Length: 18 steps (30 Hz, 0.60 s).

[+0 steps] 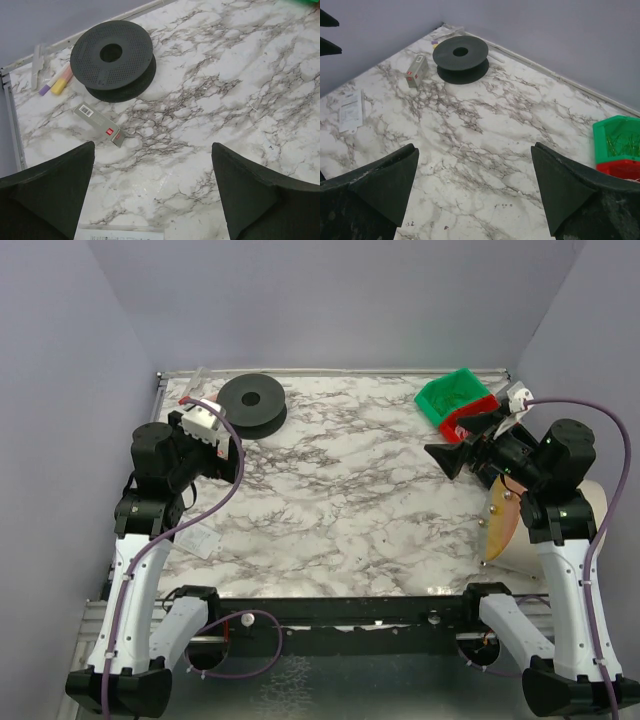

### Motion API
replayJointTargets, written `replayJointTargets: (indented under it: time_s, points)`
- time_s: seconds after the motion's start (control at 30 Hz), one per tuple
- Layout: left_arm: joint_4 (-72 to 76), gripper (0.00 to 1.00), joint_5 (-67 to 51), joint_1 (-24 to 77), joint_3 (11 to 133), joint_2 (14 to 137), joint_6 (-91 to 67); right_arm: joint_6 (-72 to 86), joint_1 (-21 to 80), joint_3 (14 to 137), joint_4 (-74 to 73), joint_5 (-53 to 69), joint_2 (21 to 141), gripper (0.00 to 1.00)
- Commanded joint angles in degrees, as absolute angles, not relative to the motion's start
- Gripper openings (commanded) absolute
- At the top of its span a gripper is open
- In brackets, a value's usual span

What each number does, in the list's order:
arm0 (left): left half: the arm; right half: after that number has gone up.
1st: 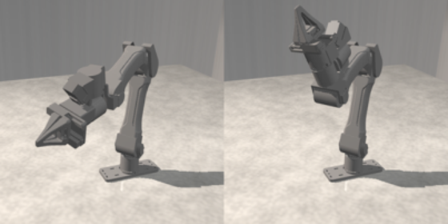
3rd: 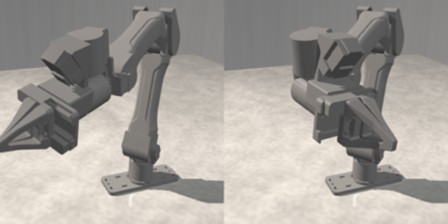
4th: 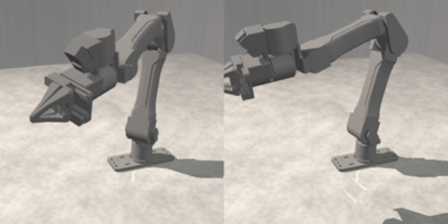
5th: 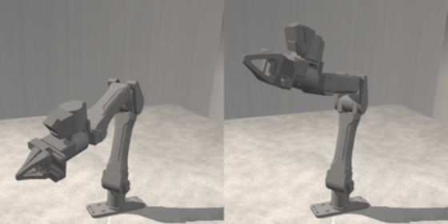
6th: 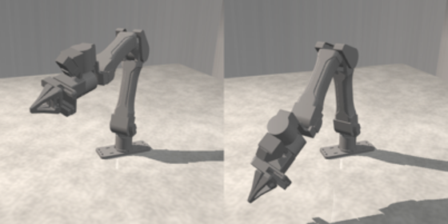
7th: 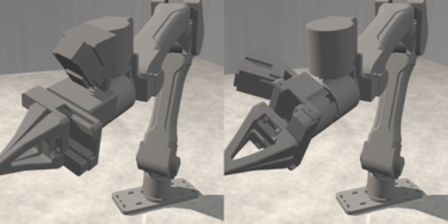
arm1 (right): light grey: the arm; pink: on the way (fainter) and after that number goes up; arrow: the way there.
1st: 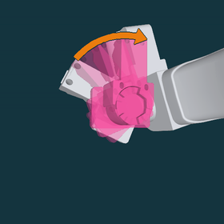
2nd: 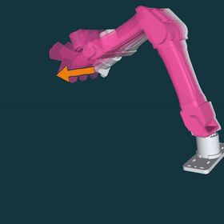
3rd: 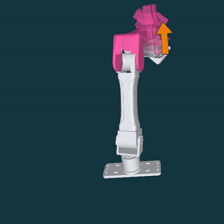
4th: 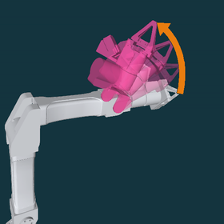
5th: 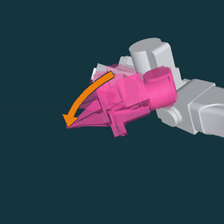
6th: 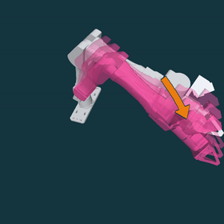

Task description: Wrap the cables

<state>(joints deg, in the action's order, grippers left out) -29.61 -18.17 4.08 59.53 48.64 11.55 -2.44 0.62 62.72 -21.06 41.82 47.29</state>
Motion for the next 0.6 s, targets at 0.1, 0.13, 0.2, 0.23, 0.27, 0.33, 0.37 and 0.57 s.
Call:
replayJointTargets:
  time_s: [0.1,0.13,0.2,0.23,0.27,0.33,0.37,0.57]
  points:
    - [-28.2,0.99,-22.2,2.6,58.6,47.7,10.6,-1.5,0.3,60.9,-18.2,41.2,46.1,1.00]
    - [-28.2,0.99,-22.7,2.4,58.6,47.6,10.7,-2.7,0.3,60.5,-18.1,41.4,46.1,1.00]
    - [-28.2,0.99,-23.3,2.1,58.4,47.5,10.8,-4.2,0.4,59.8,-17.7,41.9,46.1,1.00]
    - [-28.1,0.99,-23.8,1.8,58.0,47.5,11.2,-5.2,0.3,59.3,-17.6,42.6,46.1,1.00]
    - [-27.8,0.99,-24.7,1.6,57.5,47.4,11.6,-6.0,0.3,59.0,-17.6,43.1,46.1,1.00]
    - [-26.3,0.99,-26.5,1.0,55.3,47.2,13.3,-6.9,0.3,58.3,-17.4,43.7,46.1,1.00]
    - [-25.5,0.99,-26.4,0.9,54.2,47.3,13.9,-7.2,0.3,58.0,-17.2,43.8,46.0,1.00]
    - [-24.6,0.99,-18.4,0.8,54.6,50.7,14.3,-6.7,0.3,54.6,-13.0,43.5,46.3,1.00]
